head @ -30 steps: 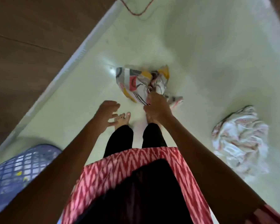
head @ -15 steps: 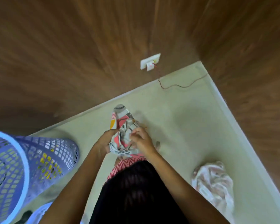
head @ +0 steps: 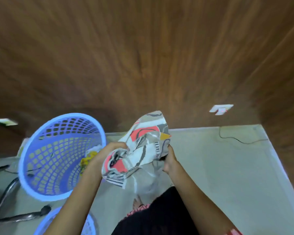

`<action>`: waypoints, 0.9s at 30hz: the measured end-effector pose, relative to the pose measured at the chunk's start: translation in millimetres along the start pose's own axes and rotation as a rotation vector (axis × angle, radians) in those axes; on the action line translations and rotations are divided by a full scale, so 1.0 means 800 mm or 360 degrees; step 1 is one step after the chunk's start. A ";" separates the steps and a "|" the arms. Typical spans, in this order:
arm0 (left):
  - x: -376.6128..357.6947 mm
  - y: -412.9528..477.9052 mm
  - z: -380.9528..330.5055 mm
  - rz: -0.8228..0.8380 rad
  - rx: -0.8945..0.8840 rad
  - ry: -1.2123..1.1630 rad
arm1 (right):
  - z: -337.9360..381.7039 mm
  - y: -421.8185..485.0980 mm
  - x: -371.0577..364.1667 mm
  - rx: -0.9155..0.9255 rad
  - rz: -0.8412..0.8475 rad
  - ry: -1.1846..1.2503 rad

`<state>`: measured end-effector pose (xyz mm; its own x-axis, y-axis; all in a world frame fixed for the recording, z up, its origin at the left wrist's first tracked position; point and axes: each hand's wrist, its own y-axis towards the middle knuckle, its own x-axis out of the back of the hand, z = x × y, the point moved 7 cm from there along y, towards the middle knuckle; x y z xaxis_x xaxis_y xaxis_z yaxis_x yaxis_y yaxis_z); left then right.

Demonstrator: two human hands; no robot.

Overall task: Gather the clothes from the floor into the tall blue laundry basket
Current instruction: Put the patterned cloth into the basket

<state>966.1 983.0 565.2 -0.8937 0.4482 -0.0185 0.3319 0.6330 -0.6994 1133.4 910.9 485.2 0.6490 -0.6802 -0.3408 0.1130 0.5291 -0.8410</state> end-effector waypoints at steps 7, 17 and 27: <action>0.160 -0.060 -0.009 -0.0339 -0.0335 -0.0234 | -0.008 -0.040 -0.196 0.0878 -0.0421 -0.0548; 0.324 -0.052 0.062 -0.1140 -0.0236 -0.0695 | -0.068 0.052 -0.349 0.0439 0.0387 -0.2069; 0.412 0.009 0.133 -0.1420 -0.0027 -0.0524 | -0.103 0.107 -0.364 0.0325 0.0419 -0.2297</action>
<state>641.6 1068.3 478.0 -0.8587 -0.4040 0.3152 -0.5123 0.6659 -0.5423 891.9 1112.5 478.0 0.8225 0.4600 0.3344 -0.1021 0.6978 -0.7089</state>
